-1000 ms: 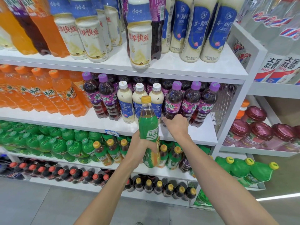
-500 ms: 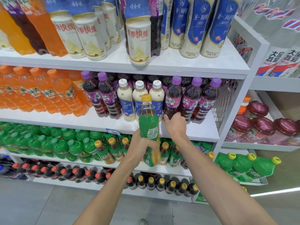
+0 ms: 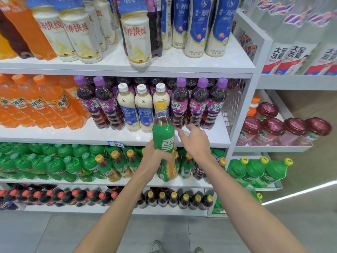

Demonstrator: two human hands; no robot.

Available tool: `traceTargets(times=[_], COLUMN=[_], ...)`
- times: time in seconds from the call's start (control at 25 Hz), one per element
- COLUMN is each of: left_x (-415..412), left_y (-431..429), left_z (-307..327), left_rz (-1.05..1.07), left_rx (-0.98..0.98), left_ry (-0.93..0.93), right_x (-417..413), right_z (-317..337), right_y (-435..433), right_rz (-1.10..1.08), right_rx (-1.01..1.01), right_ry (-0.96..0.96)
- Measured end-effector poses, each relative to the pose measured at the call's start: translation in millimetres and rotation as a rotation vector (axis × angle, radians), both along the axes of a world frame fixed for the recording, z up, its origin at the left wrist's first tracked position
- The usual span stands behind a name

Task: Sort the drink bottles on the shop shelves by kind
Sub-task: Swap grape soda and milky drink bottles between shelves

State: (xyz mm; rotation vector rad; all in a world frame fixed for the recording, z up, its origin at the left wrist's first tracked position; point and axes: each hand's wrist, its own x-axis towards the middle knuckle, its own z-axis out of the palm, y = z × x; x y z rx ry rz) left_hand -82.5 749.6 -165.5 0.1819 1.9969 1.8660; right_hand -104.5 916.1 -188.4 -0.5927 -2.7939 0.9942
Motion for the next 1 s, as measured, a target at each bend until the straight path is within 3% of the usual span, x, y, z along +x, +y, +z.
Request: traceTargets(times=[0.52, 1.0], left_x=[26, 34], left_y=[27, 30], left_z=[-14, -45], left_rz=[-0.066, -0.104], left_rx=[0.007, -0.050], left_ry=[-0.065, -0.116], right_x=[90, 90], right_z=[-43, -94], right_y=[56, 47], right_rz=[-0.125, -0.241], right_rx=[-0.079, -0.292], right_ry=[-0.171, -0.164])
